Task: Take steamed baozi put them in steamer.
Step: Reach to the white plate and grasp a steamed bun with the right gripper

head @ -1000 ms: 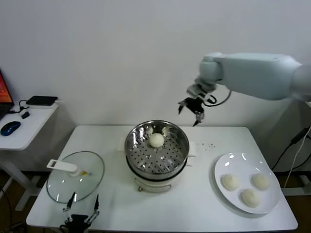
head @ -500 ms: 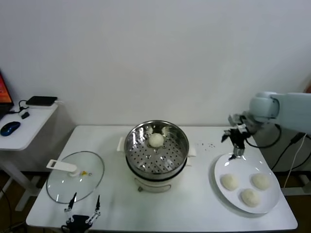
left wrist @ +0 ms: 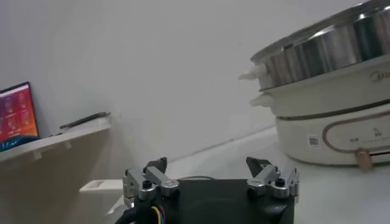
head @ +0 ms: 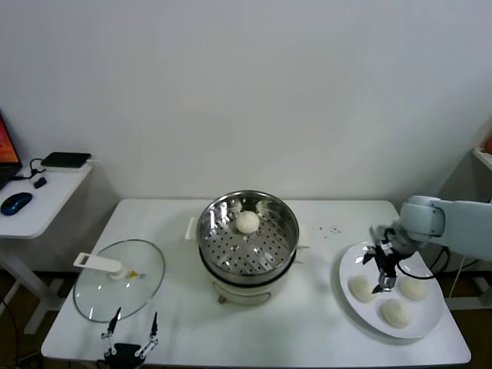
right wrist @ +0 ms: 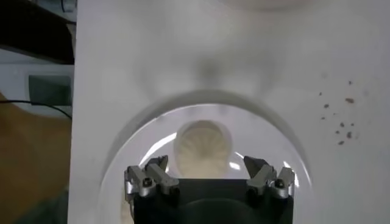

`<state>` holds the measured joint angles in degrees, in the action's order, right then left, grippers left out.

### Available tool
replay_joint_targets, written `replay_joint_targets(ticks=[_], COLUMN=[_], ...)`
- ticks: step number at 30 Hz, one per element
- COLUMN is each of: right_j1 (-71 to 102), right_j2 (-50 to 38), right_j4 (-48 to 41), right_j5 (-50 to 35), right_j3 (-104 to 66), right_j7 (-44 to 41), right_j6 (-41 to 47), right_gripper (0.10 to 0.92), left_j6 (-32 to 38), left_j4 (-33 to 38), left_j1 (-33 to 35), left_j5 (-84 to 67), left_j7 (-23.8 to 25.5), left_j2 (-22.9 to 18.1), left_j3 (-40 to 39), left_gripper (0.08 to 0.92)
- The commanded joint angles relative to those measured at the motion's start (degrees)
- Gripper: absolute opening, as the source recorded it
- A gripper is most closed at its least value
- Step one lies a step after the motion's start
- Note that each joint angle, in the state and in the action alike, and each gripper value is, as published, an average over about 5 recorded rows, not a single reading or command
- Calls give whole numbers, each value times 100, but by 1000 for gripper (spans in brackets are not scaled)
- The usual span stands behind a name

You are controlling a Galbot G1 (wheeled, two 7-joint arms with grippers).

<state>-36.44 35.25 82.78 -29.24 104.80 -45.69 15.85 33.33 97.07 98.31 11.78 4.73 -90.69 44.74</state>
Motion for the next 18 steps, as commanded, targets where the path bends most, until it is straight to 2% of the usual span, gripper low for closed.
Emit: replay_joint_targets(ticks=[1, 13, 18], right_j1=[962, 1245, 1142], right_j2=[-87, 60, 50], right_j4=[-249, -325, -287], right_j5=[457, 545, 615], right_j3=[-660, -960, -902], right_j7=[100, 165, 155], right_j6=[126, 193, 204], right_gripper=[823, 822, 754], left_j6=[2, -23, -34], left_j4=[-23, -65, -49], left_j1=[-1, -43, -60], left_j5=[43, 41, 24], left_j7=[-8, -9, -9], left_j2=[-5, 10, 16], left_j3=[6, 33, 35], left_gripper=[823, 823, 823])
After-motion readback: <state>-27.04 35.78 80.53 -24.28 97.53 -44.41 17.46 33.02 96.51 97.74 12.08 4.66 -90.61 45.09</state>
